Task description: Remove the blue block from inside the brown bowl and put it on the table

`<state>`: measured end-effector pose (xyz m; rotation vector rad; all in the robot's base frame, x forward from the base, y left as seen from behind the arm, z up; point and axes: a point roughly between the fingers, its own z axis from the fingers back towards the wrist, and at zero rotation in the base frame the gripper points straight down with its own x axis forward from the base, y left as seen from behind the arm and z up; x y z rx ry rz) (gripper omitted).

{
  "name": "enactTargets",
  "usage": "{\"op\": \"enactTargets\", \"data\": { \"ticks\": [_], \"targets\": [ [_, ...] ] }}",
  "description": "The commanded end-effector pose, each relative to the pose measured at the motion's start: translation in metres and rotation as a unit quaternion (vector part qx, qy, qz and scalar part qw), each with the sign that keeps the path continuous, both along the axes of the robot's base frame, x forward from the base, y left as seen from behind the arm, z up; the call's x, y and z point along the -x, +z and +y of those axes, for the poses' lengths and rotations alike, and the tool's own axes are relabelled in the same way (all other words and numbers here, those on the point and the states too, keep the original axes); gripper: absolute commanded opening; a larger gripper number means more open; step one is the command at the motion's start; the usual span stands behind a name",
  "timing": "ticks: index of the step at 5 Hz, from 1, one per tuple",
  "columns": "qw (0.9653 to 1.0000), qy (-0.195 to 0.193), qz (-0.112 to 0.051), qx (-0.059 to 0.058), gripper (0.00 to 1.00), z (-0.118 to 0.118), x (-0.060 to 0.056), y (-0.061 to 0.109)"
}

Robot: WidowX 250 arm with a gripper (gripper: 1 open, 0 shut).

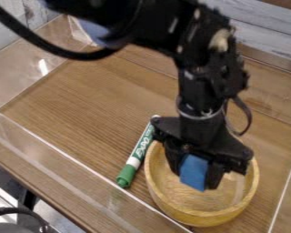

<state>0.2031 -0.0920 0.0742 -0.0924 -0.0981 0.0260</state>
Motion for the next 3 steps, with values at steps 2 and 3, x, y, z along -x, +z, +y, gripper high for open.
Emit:
{"op": "enactTargets", "data": {
  "ticks": [2, 3],
  "targets": [
    [0.9979, 0.028, -0.058, 0.004, 0.00, 0.017, -0.015, 0.074],
    [0.9965, 0.046, -0.069, -0.002, 0.00, 0.043, -0.018, 0.100]
  ]
}}
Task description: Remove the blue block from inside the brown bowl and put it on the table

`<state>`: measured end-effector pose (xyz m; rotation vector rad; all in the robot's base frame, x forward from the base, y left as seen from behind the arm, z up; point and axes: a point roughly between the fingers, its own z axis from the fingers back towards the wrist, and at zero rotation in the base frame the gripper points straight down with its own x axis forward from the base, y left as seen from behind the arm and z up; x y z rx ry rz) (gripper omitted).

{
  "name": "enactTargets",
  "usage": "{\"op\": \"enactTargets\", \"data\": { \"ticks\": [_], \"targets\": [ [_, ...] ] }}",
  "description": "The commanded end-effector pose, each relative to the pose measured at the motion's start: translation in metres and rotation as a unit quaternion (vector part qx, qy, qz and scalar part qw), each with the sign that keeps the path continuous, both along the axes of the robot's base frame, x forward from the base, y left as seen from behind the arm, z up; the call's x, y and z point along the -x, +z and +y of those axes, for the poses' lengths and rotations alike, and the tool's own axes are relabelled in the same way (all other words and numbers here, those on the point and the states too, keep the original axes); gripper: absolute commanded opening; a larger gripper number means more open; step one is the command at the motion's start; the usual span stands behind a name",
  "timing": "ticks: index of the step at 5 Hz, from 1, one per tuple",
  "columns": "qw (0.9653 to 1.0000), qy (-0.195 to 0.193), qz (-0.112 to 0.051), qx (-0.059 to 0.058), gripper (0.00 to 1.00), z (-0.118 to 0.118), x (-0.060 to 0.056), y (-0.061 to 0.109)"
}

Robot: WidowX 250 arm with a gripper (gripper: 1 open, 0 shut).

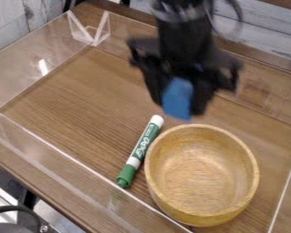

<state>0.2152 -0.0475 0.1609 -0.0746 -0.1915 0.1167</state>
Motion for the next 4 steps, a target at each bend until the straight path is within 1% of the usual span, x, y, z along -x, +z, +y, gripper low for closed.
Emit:
{"op": "enactTargets", "data": {
  "ticks": [1, 2, 3, 4],
  "targets": [
    [0.9994, 0.013, -0.032, 0.002, 0.00, 0.035, -0.007, 0.023],
    [0.9991, 0.024, -0.034, -0.002, 0.00, 0.065, -0.005, 0.024],
    [0.9993, 0.015, -0.035, -0.004, 0.00, 0.052, -0.004, 0.017],
    [0.9994, 0.000, -0.035, -0.008, 0.00, 0.035, 0.000, 0.008]
  ]
}}
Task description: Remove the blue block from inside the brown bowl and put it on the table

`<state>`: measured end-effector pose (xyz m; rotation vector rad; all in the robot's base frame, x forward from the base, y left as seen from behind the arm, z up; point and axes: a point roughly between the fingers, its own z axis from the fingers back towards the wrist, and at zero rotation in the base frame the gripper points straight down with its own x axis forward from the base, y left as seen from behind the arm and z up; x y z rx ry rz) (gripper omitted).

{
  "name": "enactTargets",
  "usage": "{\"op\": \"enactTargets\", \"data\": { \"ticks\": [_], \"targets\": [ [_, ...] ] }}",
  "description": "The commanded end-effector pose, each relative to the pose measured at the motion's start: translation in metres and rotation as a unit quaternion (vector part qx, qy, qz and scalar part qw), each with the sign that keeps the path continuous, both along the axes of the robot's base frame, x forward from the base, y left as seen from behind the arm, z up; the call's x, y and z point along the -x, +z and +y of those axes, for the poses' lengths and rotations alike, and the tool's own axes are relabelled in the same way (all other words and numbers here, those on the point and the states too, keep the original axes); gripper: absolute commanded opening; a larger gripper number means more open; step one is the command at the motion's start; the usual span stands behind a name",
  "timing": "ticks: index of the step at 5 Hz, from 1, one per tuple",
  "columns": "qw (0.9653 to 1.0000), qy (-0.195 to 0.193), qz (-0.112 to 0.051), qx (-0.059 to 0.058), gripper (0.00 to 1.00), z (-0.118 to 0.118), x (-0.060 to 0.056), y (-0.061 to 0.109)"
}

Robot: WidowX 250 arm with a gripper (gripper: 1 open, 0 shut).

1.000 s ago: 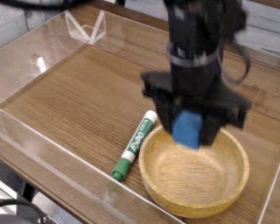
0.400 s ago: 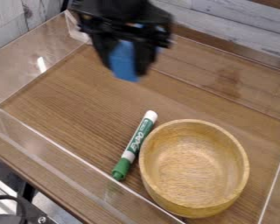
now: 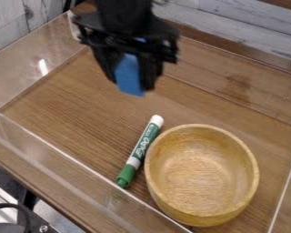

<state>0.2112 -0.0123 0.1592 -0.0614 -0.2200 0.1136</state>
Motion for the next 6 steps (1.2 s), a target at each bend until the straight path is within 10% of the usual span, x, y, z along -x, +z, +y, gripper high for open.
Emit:
{"op": "enactTargets", "data": {
  "ticks": [1, 6],
  "targets": [
    [0.9997, -0.006, -0.023, -0.003, 0.00, -0.016, -0.004, 0.004],
    [0.9995, 0.011, -0.027, -0.014, 0.00, 0.027, 0.013, -0.018]
  ]
}}
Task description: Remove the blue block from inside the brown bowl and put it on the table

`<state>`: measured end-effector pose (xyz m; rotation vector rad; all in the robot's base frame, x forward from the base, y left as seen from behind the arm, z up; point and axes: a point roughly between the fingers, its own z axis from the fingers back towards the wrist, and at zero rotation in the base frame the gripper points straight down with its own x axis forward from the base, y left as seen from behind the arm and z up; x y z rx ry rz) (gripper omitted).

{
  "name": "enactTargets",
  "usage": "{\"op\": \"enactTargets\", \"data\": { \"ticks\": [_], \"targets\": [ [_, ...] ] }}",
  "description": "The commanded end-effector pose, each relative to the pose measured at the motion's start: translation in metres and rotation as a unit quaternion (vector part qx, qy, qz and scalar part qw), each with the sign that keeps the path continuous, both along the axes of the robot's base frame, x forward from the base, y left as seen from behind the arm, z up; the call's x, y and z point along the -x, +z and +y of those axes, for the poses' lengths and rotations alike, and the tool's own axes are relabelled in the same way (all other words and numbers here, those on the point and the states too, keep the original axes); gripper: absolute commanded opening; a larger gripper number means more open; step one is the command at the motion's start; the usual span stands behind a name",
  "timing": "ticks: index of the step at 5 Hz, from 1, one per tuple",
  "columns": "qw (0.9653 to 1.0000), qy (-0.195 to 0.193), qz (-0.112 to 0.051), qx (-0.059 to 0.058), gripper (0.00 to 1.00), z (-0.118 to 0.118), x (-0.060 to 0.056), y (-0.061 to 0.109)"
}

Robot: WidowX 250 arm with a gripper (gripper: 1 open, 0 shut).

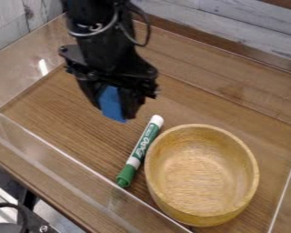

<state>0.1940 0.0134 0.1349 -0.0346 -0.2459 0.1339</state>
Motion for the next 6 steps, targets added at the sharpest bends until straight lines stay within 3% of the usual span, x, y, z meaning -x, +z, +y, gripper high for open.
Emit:
{"op": "enactTargets", "data": {
  "ticks": [1, 6],
  "targets": [
    [0.9999, 0.006, -0.014, -0.007, 0.00, 0.010, -0.007, -0.002],
    [0.9983, 0.046, 0.004, -0.035, 0.00, 0.044, -0.026, -0.041]
  ]
}}
